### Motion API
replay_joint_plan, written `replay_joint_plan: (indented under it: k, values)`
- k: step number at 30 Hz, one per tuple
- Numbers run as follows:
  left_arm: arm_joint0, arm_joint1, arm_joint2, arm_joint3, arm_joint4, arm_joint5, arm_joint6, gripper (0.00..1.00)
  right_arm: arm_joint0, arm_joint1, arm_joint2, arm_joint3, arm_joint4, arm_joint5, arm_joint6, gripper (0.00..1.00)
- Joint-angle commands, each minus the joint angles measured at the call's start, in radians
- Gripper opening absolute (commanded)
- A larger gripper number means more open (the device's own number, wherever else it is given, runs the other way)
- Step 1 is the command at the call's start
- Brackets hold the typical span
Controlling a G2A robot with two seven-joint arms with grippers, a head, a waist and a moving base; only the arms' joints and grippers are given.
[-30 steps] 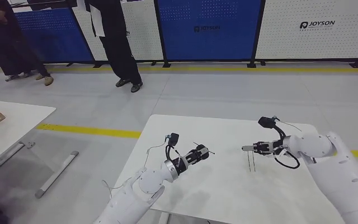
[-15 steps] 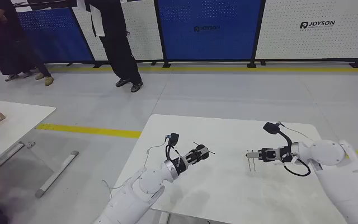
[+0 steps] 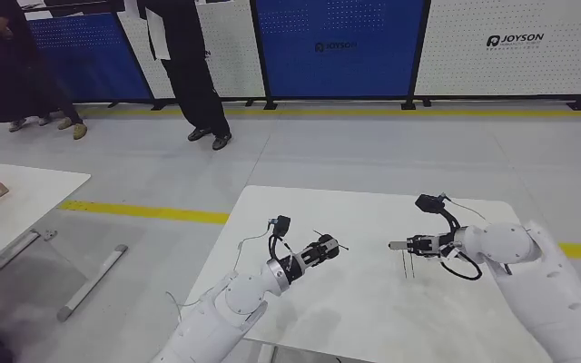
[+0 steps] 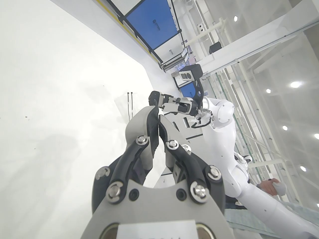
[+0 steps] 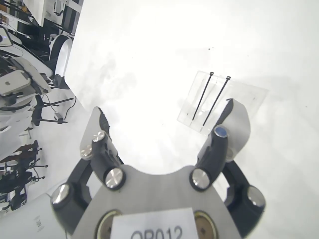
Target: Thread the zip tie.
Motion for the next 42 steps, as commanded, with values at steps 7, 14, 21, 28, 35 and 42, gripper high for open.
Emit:
replay_joint_plan:
  k: [7, 14, 21, 28, 35, 42]
  values:
    - [0.000, 0.000, 0.000, 0.000, 0.000, 0.000, 0.000, 0.00, 0.014, -0.002, -0.008, 0.014, -0.044, 0.076, -0.019, 1.00]
    - [0.000, 0.000, 0.000, 0.000, 0.000, 0.000, 0.000, 0.00, 0.057, -0.017, -0.047, 0.068, -0.071, 0.149, 0.019, 0.40]
    - [0.000, 0.000, 0.000, 0.000, 0.000, 0.000, 0.000, 0.00, 0.097, -0.038, -0.089, 0.140, -0.076, 0.181, 0.028, 0.38]
    - [0.000, 0.000, 0.000, 0.000, 0.000, 0.000, 0.000, 0.00, 0.134, -0.065, -0.144, 0.197, -0.113, 0.237, 0.017, 0.38]
    - [0.000, 0.000, 0.000, 0.000, 0.000, 0.000, 0.000, 0.00, 0.154, -0.090, -0.185, 0.249, -0.132, 0.268, 0.004, 0.34]
    - [0.000, 0.000, 0.000, 0.000, 0.000, 0.000, 0.000, 0.00, 0.173, -0.109, -0.201, 0.301, -0.129, 0.263, 0.000, 0.28]
